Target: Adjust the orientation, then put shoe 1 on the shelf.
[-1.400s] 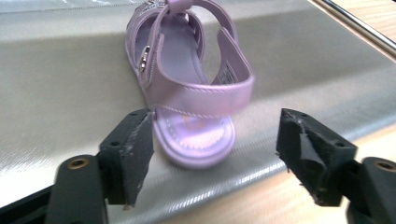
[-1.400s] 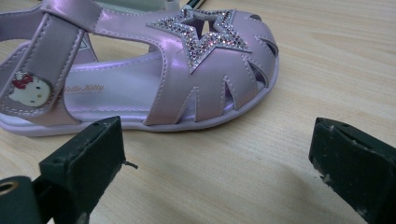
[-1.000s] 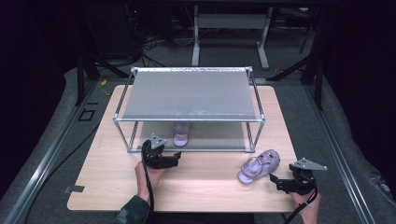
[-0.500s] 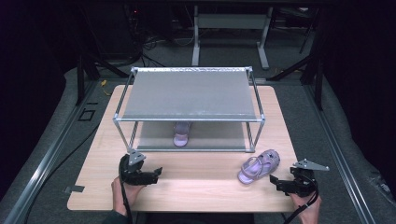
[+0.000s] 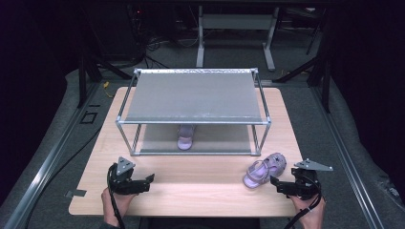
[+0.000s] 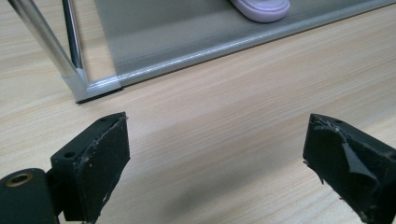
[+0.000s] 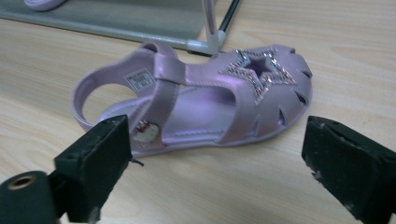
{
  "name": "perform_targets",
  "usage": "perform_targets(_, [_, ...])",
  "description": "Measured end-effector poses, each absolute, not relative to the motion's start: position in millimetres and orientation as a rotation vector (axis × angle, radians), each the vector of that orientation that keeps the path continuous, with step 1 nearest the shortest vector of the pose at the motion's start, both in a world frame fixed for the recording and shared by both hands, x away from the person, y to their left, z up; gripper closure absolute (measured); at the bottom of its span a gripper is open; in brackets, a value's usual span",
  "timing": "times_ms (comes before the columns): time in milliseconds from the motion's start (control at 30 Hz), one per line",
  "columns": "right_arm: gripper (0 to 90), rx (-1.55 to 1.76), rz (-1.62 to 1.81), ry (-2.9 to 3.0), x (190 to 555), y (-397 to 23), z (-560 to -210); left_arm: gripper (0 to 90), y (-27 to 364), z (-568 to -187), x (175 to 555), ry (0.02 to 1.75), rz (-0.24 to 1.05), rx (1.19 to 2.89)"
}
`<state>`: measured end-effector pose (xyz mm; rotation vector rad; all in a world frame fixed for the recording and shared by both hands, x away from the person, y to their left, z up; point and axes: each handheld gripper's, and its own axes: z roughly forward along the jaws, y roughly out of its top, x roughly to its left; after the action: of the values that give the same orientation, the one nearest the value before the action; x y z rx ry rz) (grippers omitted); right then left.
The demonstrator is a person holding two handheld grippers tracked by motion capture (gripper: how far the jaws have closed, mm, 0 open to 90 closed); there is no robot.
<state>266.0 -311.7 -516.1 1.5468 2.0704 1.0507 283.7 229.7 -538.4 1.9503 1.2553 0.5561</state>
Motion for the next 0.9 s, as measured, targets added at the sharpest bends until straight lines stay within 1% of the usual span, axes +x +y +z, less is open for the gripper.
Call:
perform_targets(167, [13.7, 1.533, 1.03, 2.067, 267.4, -299.3, -509.2, 7.2, 231.6, -539.2, 283.3, 1.267, 0.557, 1.953])
perform_targets(333, [18.9, 1.553, 1.021, 2.067, 273.4, -285.2, -510.1, 7.2, 232.6, -540.2, 282.7, 1.267, 0.556, 1.954])
perform_targets(433, [25.1, 1.55, 1.031, 2.092, 277.1, -276.6, -510.0, 7.3, 233.0, -540.5, 283.2, 1.263, 0.554, 1.962])
perform_targets(567, [37.1, 1.587, 1.001, 2.06, 281.8, -269.5, -512.1, 8.1, 234.9, -542.6, 282.3, 1.255, 0.531, 1.947])
perform_targets(667, [44.3, 1.606, 1.001, 2.066, 283.8, -267.7, -513.9, 8.1, 235.8, -545.3, 282.1, 1.262, 0.525, 1.948])
perform_targets(767, [50.6, 1.63, 0.996, 2.047, 285.0, -268.5, -516.1, 8.1, 235.0, -546.1, 281.4, 1.259, 0.52, 1.954])
perform_targets(900, [56.8, 1.638, 1.001, 2.044, 282.0, -273.3, -516.9, 8.2, 235.3, -546.4, 280.8, 1.26, 0.522, 1.955])
